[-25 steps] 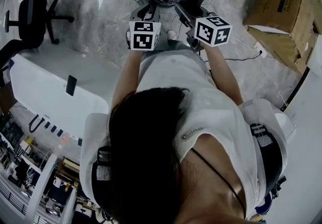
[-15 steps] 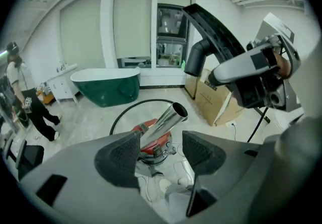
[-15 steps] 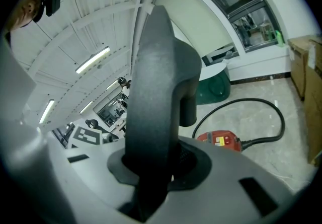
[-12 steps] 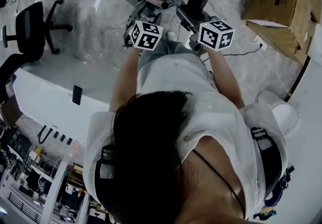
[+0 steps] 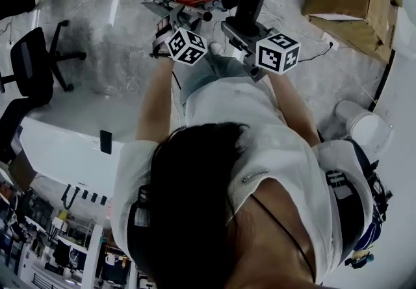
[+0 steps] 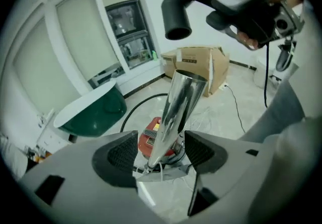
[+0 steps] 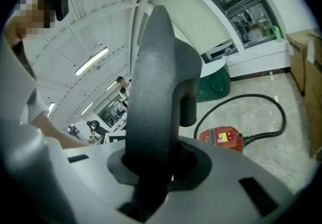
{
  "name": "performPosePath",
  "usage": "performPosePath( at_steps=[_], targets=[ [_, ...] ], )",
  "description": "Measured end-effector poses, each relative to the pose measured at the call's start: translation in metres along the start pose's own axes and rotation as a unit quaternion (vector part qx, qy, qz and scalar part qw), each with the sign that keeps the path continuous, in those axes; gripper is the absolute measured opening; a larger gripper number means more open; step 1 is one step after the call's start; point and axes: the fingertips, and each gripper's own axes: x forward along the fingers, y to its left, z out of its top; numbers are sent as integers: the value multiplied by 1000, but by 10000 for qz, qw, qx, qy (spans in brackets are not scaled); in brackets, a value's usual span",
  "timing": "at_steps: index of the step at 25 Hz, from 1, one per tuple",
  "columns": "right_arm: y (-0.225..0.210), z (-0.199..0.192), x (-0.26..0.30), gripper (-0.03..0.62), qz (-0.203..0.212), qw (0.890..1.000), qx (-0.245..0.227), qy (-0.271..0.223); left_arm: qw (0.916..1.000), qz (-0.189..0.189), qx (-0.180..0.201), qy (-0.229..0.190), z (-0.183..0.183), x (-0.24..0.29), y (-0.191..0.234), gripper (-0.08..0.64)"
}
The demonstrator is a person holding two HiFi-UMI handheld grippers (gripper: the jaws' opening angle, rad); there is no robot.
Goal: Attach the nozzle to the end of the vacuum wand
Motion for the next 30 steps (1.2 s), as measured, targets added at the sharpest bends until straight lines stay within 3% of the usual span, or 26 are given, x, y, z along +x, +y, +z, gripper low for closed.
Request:
performPosePath(
  at_steps=[2, 6, 14, 19, 24, 30],
  targets=[
    [2, 0, 1, 87, 8, 9999, -93, 55, 9987, -71, 510, -9, 2, 7, 3, 276],
    [3, 0, 3, 88, 50, 10000, -13, 31, 9930, -343, 1132, -66, 3, 18, -1, 279],
    [-1, 7, 10, 89, 53, 9999, 143, 1, 9833, -673, 1689, 11, 3, 43, -8, 279],
    [-2, 10, 12, 89, 46, 9999, 135, 12, 9787, -778, 1901, -16, 9, 48, -11, 260],
    [-4, 9, 11, 89, 54, 9997, 231, -36, 9761, -861, 1994, 47, 10, 50, -17, 177],
    [-5, 5, 12, 89, 95, 9998, 169, 29, 9823, -855, 1662, 89, 19, 57, -14, 155]
  ],
)
